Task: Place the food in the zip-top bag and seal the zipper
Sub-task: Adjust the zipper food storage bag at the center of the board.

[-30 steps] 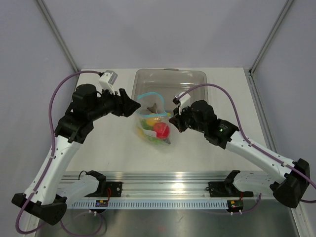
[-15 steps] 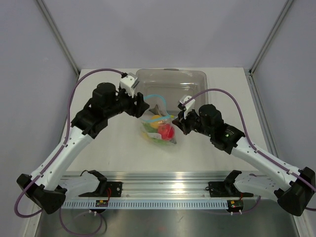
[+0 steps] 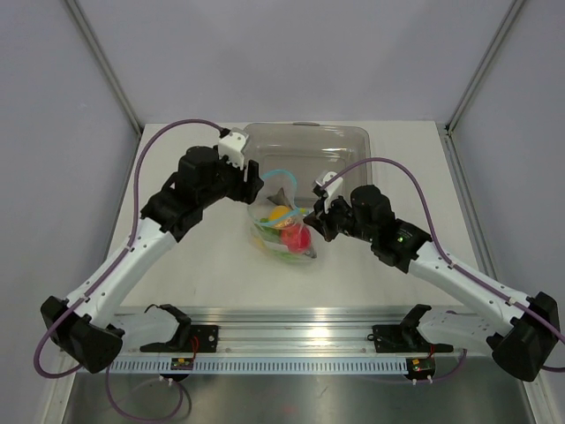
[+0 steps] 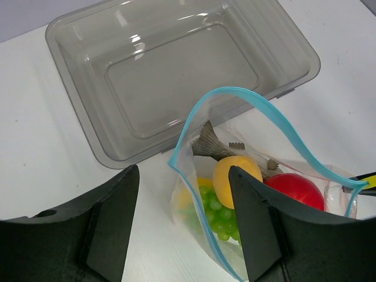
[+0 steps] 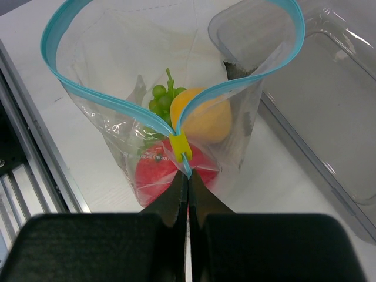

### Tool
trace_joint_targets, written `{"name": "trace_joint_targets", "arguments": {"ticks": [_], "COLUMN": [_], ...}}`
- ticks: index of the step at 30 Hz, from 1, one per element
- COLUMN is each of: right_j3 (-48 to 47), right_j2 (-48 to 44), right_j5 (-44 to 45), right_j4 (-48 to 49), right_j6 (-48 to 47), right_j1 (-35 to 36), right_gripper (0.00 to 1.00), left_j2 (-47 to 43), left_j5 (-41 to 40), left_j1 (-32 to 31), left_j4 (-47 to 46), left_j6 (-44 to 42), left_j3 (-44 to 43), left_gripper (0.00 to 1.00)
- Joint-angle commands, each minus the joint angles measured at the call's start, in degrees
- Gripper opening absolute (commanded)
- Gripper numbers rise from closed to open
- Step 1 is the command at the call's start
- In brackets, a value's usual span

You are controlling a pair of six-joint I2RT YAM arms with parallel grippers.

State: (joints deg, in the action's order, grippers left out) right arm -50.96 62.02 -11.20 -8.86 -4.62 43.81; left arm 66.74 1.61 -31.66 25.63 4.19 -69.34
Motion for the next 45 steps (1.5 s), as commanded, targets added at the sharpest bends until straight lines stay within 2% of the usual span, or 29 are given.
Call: {"name": "trace_joint_targets", "arguments": {"ticks": [1, 3, 6, 12, 16, 17, 19, 20, 24, 30, 33, 34, 35, 36, 37, 38, 41, 44, 45], "right_j3": [-1.78, -1.51, -0.9, -0.28, 0.42, 0.6, 0.77, 0.86, -0.45, -4.23, -6.17, -6.52, -6.7, -6.61, -6.61, -6.7, -6.96, -7.05, -7.14], "right_j2": [0.12, -0.32, -1.28, -2.34, -3.31, -3.4, -3.57, -3.57, -1.73, 4.15, 7.23, 8.11, 8.47, 8.82, 9.34, 9.61, 10.23, 10.31, 10.4], "right_j5": [-2.24, -2.07, -1.98, -2.42, -1.81, -1.37, -0.84, 0.12, 1.89, -1.27, -9.08, -10.67, -12.34, -12.87, -13.4, -14.28, -15.95, -16.22, -16.22], "right_j4": [1.92, 1.92, 2.01, 0.78, 0.25, 0.16, 0.16, 0.25, -0.45, 1.92, 3.5, 4.81, 5.43, 6.83, 7.28, 7.54, 7.46, 7.02, 6.5], "right_j6": [0.4, 0.84, 1.37, 1.99, 1.81, 1.72, 1.64, 1.72, 1.99, -0.38, -3.19, -4.16, -4.6, -5.04, -5.65, -6.18, -8.29, -10.23, -10.93], "right_j1": [-0.39, -0.39, -0.39, -0.39, -0.39, -0.39, -0.48, -0.4, -2.23, -7.5, -10.06, -10.67, -10.85, -10.85, -10.85, -10.85, -10.77, -10.85, -10.85], "right_gripper": [0.0, 0.0, 0.0, 0.0, 0.0, 0.0, 0.0, 0.0, 0.0, 0.0, 0.0, 0.0, 0.0, 0.0, 0.0, 0.0, 0.0, 0.0, 0.0], "left_j2": [0.93, 3.65, 9.97, 15.6, 17.98, 18.25, 18.08, 17.73, 14.22, 8.5, 7.7, 7.7, 7.7, 7.7, 7.62, 7.53, 6.3, 3.84, 3.23], "left_j5": [7.34, 11.02, 13.94, 13.78, 14.39, 14.56, 14.74, 14.74, 12.21, 5.88, 2.1, 1.74, 1.99, 3.56, 4.19, 4.37, 3.4, 4.01, 6.63], "left_j1": [0.02, 0.02, -0.07, -0.07, -0.07, -0.07, -0.07, -0.07, -0.07, -0.07, -0.07, -0.07, -0.07, -0.07, -0.07, -0.07, -0.07, -0.07, -0.07], "left_j4": [-7.7, -6.56, -0.68, -3.48, -2.52, -2.08, -1.2, -1.02, 0.74, 5.56, 9.42, 10.49, 11.45, 12.94, 13.57, 14.18, 15.07, 12.27, 9.3], "left_j6": [-7.95, -13.47, -17.44, -18.07, -17.81, -17.55, -17.02, -16.76, -14.92, -8.34, -3.41, -1.48, -0.42, -0.41, -0.58, -0.76, -1.98, -3.56, -3.83], "left_j3": [1.05, -0.95, -6.13, -7.56, -9.05, -9.67, -9.59, -9.15, -6.61, -4.75, -5.54, -7.02, -7.64, -8.17, -8.79, -9.92, -11.95, -11.87, -11.52], "left_gripper": [0.66, 0.7, 0.7, 0.67, 0.55, 0.44, 0.3, 0.18, 0.01, 0.0, 0.0, 0.02, 0.15, 0.31, 0.55, 0.65, 0.71, 0.71, 0.71]}}
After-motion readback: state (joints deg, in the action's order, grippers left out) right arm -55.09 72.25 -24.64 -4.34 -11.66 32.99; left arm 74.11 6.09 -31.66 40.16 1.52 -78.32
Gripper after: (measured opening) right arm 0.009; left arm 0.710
